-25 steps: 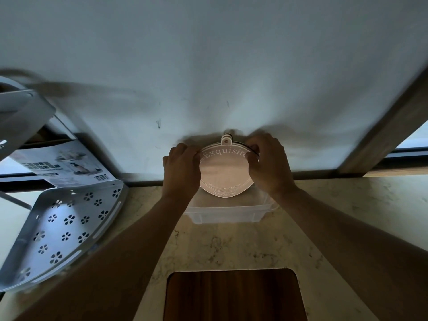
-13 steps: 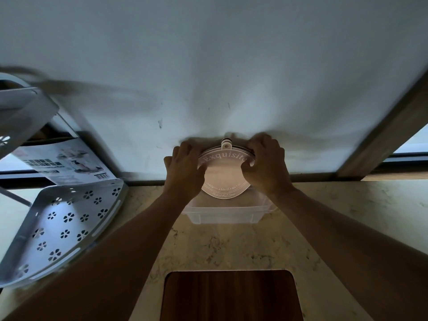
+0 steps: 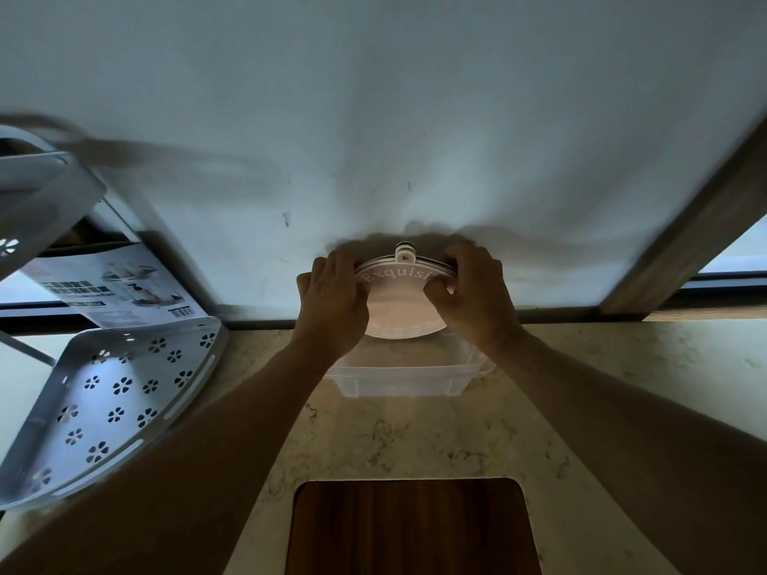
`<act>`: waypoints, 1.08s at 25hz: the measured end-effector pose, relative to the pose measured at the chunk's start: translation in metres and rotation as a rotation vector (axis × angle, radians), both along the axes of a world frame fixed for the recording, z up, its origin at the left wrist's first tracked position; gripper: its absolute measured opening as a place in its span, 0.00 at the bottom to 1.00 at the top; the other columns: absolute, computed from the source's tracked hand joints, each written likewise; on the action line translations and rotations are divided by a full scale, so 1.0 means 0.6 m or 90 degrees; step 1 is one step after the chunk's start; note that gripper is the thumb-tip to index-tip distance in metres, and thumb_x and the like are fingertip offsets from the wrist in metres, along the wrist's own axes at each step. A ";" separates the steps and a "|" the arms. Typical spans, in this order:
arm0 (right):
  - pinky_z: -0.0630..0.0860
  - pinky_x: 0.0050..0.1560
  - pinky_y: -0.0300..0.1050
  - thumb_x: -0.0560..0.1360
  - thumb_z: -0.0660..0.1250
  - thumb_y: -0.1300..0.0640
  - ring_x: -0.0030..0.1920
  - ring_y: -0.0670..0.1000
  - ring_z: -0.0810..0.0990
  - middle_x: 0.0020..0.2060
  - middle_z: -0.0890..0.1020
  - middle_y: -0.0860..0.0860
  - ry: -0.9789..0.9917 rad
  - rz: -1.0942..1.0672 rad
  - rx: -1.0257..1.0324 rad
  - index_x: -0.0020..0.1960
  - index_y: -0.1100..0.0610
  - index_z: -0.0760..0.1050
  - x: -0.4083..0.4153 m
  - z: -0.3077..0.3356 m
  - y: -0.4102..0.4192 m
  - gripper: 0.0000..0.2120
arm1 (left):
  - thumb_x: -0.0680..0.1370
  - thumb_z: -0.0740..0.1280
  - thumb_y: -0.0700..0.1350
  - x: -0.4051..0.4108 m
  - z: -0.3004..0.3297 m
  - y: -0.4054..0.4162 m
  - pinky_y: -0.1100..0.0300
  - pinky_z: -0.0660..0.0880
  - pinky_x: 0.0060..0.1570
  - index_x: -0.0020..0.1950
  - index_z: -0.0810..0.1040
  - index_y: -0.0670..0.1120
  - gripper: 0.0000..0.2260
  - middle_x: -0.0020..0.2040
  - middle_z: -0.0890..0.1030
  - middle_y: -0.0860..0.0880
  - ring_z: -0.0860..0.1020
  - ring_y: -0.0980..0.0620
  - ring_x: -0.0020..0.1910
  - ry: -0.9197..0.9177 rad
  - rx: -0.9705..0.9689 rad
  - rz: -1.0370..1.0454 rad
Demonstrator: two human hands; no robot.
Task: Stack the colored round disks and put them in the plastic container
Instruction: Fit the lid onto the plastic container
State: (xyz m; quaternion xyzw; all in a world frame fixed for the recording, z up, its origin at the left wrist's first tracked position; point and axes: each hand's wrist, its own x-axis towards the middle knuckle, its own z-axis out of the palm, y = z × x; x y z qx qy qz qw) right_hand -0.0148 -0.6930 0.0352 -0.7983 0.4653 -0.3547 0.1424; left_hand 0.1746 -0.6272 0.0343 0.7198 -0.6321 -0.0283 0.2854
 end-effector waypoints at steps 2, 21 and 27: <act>0.62 0.46 0.45 0.67 0.66 0.55 0.40 0.50 0.68 0.38 0.72 0.48 0.035 -0.011 0.004 0.43 0.53 0.67 0.002 -0.001 -0.001 0.09 | 0.75 0.63 0.39 0.002 -0.003 -0.001 0.50 0.61 0.53 0.56 0.71 0.44 0.10 0.55 0.77 0.44 0.70 0.44 0.55 -0.039 0.014 -0.008; 0.71 0.39 0.33 0.62 0.71 0.52 0.41 0.48 0.79 0.39 0.81 0.46 -0.072 0.045 0.133 0.48 0.53 0.80 -0.021 0.043 -0.015 0.16 | 0.75 0.69 0.43 0.031 0.066 -0.001 0.49 0.72 0.60 0.61 0.77 0.50 0.15 0.54 0.80 0.48 0.77 0.49 0.52 0.164 0.077 -0.018; 0.78 0.42 0.43 0.63 0.73 0.52 0.40 0.49 0.81 0.40 0.84 0.49 -0.016 0.106 0.099 0.48 0.54 0.81 -0.029 0.069 -0.028 0.14 | 0.77 0.67 0.45 0.053 0.071 -0.003 0.49 0.69 0.57 0.62 0.77 0.49 0.14 0.55 0.80 0.49 0.75 0.49 0.50 0.069 0.014 -0.069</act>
